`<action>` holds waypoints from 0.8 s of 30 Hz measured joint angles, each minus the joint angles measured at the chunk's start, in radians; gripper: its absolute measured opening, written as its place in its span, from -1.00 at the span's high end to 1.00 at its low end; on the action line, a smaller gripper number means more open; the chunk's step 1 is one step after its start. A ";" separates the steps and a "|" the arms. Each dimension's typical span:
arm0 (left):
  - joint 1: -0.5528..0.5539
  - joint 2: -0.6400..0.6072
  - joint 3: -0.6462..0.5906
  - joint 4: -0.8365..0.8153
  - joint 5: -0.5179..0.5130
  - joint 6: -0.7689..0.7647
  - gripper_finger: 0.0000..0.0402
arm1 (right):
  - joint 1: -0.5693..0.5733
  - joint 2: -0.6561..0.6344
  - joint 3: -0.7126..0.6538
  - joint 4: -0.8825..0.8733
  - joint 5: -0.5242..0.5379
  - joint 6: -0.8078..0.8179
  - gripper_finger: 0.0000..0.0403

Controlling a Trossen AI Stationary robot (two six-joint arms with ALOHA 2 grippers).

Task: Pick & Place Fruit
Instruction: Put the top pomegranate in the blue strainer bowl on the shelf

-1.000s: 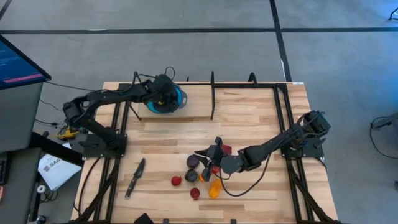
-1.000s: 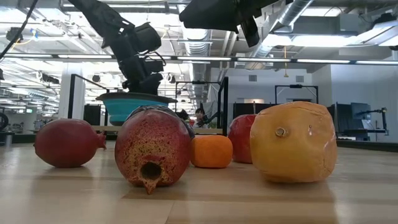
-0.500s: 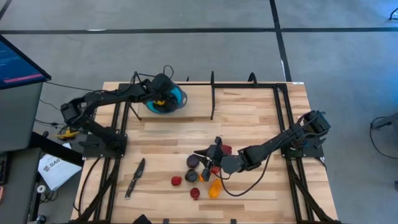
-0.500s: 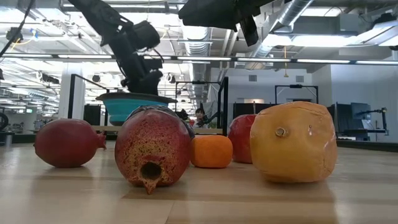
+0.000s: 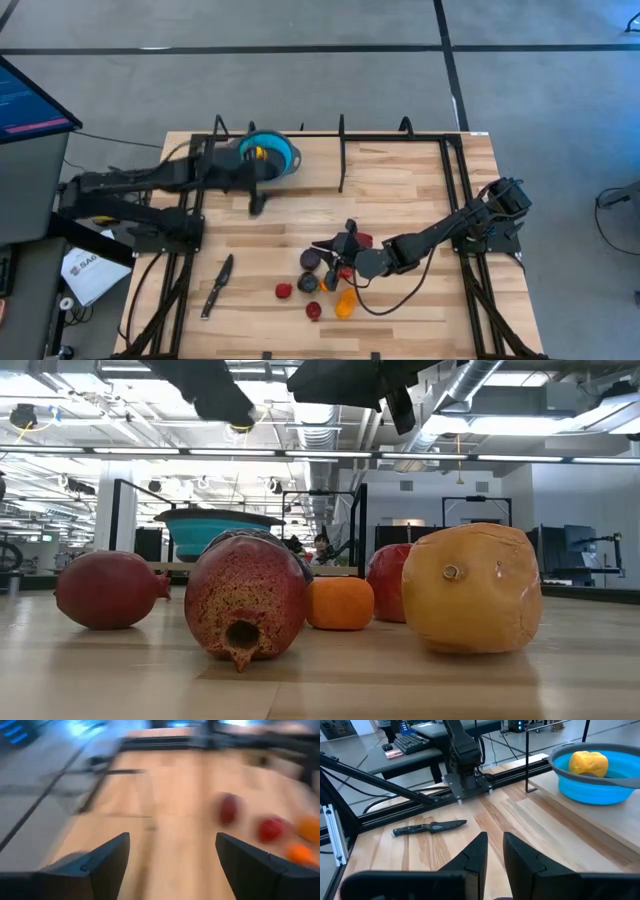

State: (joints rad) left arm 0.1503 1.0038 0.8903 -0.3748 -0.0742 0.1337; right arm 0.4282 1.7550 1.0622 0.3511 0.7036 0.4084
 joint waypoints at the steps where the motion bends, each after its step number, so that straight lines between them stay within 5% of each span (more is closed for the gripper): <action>1: -0.065 -0.014 -0.016 -0.003 -0.010 0.015 -0.41 | 0.001 0.000 0.000 -0.004 0.000 -0.007 0.72; 6: -0.354 -0.013 -0.088 0.001 -0.163 -0.089 -0.34 | 0.018 -0.021 0.000 -0.088 0.001 -0.017 0.72; 12: -0.562 0.153 -0.122 -0.003 -0.178 -0.311 -0.29 | 0.037 -0.042 0.000 -0.134 0.002 -0.016 0.72; 18: -0.641 0.373 -0.122 0.035 -0.129 -0.473 -0.36 | 0.036 -0.042 0.000 -0.135 0.002 0.000 0.72; 24: -0.634 0.523 -0.122 0.170 -0.005 -0.592 -0.64 | 0.036 -0.042 0.000 -0.134 0.002 0.000 0.72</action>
State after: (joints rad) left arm -0.4835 1.5268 0.7685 -0.2052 -0.0795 -0.4588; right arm 0.4644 1.7126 1.0626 0.2173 0.7052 0.4087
